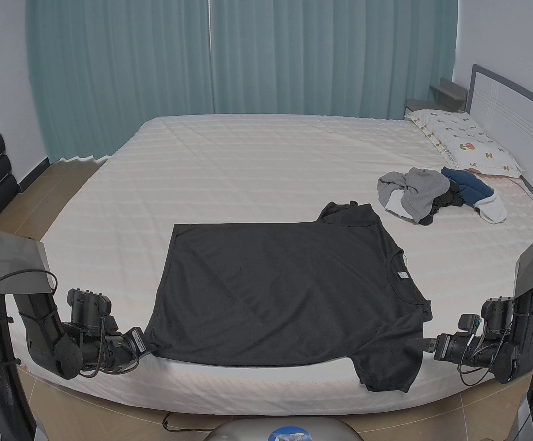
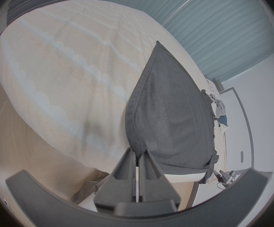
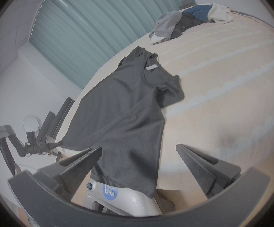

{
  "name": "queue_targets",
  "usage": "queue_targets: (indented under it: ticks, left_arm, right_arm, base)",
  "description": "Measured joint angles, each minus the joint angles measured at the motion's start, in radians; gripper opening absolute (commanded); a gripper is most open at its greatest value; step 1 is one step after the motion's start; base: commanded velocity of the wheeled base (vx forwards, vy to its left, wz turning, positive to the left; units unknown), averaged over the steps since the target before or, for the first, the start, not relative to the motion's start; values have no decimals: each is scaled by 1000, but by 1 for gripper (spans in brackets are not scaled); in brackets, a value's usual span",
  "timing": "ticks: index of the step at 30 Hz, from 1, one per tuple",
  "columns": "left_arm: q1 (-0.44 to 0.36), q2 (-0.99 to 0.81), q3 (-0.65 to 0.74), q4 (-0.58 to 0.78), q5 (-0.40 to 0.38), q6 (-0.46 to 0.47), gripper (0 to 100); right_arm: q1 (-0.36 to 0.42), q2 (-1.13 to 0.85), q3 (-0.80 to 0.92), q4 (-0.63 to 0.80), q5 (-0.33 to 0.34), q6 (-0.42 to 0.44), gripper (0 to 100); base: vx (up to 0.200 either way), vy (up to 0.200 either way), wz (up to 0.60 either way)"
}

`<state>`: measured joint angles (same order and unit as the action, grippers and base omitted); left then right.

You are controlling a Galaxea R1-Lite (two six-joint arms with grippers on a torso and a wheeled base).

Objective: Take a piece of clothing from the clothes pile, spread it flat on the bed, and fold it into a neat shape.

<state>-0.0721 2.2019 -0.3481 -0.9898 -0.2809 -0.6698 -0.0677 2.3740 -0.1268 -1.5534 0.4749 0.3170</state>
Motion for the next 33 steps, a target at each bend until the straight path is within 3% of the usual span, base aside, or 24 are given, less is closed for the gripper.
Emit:
queue_targets:
  ticks: [4, 18, 19, 33]
  left_arm:
    - [0, 0, 0, 0, 0, 0, 0]
    - [0, 0, 0, 0, 0, 0, 0]
    - [0, 0, 0, 0, 0, 0, 0]
    - [0, 0, 3, -1, 0, 0, 0]
  right_arm:
    - [3, 23, 9, 0, 28, -47, 100]
    - [39, 43, -8, 0, 45, -44, 100]
    - [39, 45, -11, 0, 45, -47, 0]
    - [-28, 60, 17, 0, 43, -109, 0]
  base:
    - [0, 0, 0]
    - [0, 0, 0]
    - [0, 0, 0]
    - [0, 0, 0]
